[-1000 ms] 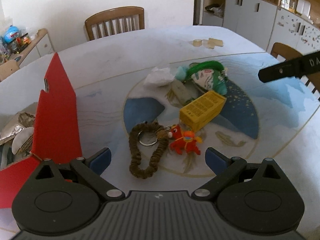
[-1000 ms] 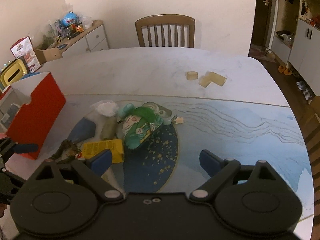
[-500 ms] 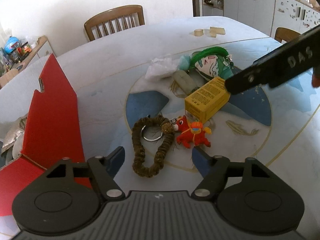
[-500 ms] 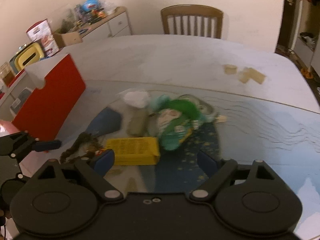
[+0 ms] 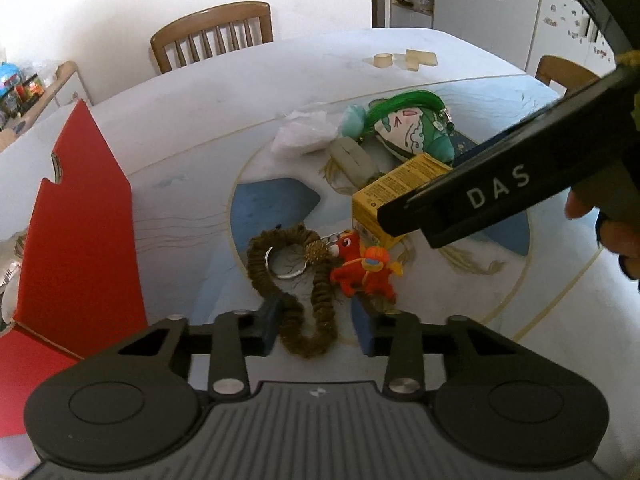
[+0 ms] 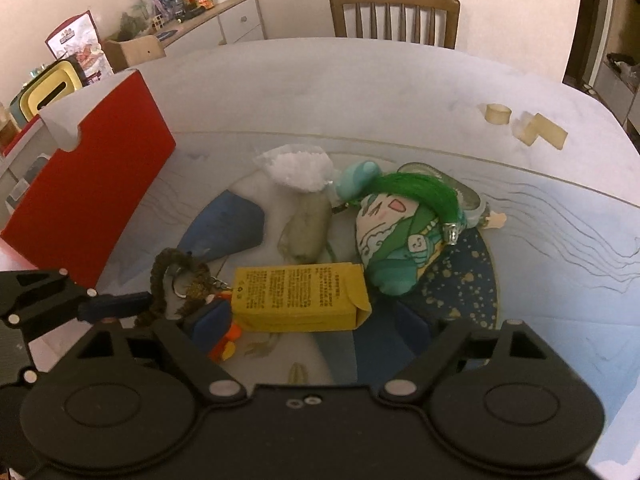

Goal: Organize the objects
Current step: 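Close left tool on the brown beaded keychain strap, then grasp the yellow box with right tool while left tool holds brown strap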

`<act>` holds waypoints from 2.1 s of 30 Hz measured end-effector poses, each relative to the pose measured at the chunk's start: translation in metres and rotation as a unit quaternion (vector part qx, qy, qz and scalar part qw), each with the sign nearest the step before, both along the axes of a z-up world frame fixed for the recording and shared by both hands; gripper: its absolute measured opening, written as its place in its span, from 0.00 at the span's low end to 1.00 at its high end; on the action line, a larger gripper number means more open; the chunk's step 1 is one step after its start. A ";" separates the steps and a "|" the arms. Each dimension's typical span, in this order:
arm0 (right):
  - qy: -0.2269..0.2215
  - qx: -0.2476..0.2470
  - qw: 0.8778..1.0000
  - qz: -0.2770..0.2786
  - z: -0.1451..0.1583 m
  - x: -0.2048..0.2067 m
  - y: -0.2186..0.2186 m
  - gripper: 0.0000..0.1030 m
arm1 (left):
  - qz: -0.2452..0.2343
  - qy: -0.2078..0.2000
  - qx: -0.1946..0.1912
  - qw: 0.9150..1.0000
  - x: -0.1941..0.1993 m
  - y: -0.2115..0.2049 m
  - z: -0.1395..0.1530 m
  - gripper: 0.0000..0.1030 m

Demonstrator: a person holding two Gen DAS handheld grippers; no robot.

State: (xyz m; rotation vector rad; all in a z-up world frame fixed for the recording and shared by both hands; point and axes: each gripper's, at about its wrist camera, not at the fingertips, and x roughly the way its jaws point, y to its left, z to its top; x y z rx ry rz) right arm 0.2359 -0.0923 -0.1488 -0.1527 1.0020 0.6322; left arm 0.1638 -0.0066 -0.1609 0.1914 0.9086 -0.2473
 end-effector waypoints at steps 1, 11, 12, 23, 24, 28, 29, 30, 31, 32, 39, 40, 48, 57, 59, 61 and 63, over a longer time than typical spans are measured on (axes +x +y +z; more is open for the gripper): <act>0.004 0.002 1.000 0.001 0.000 0.000 0.001 0.79 | 0.004 0.003 -0.008 1.000 0.001 0.002 0.001 0.32; 0.003 0.004 1.000 0.004 0.006 -0.004 0.001 0.32 | 0.021 0.014 -0.046 0.999 0.004 0.014 0.008 0.08; 0.007 0.006 1.000 0.003 0.005 -0.004 -0.001 0.28 | 0.022 0.015 -0.052 0.998 0.005 0.015 0.009 0.07; -0.016 0.016 0.999 0.030 0.022 -0.010 -0.007 0.45 | 0.032 0.019 -0.078 0.996 -0.005 0.027 0.018 0.06; -0.023 0.017 0.999 0.035 0.024 -0.010 -0.007 0.54 | 0.033 0.019 -0.080 0.996 -0.006 0.028 0.018 0.06; -0.038 0.006 0.996 0.078 0.027 -0.004 0.003 0.60 | 0.041 0.020 -0.070 0.997 -0.008 0.031 0.016 0.06; -0.042 0.001 0.995 0.086 0.027 -0.002 0.006 0.60 | 0.044 0.020 -0.070 0.996 -0.007 0.032 0.016 0.06; -0.044 -0.002 0.995 0.094 0.026 0.001 0.009 0.60 | 0.047 0.021 -0.077 0.996 -0.007 0.034 0.017 0.06; -0.043 -0.003 0.994 0.101 0.025 0.004 0.011 0.60 | 0.049 0.024 -0.083 0.995 -0.007 0.036 0.017 0.06; -0.044 -0.009 0.993 0.110 0.024 0.006 0.013 0.60 | 0.051 0.025 -0.084 0.995 -0.006 0.037 0.016 0.06; -0.041 -0.030 0.986 0.160 0.012 0.008 0.022 0.60 | 0.048 0.045 -0.078 0.995 -0.003 0.033 0.007 0.13; -0.039 -0.031 0.985 0.163 0.010 0.009 0.022 0.60 | 0.048 0.047 -0.078 0.995 -0.001 0.033 0.006 0.15; -0.023 -0.026 0.983 0.180 0.002 0.006 0.022 0.30 | 0.076 0.045 -0.069 0.994 0.003 0.033 0.005 0.63; -0.020 -0.019 0.984 0.176 0.002 -0.016 0.007 0.27 | 0.080 0.044 -0.053 0.994 0.014 0.027 0.000 0.65; -0.015 -0.016 0.986 0.166 0.001 -0.019 0.000 0.27 | 0.082 0.041 -0.045 0.995 0.016 0.024 -0.001 0.65; -0.009 -0.011 0.987 0.159 0.001 -0.020 -0.007 0.27 | 0.084 0.038 -0.041 0.995 0.017 0.022 -0.002 0.65; -0.005 -0.006 0.988 0.154 0.000 -0.022 -0.013 0.28 | 0.085 0.033 -0.039 0.995 0.016 0.020 -0.002 0.56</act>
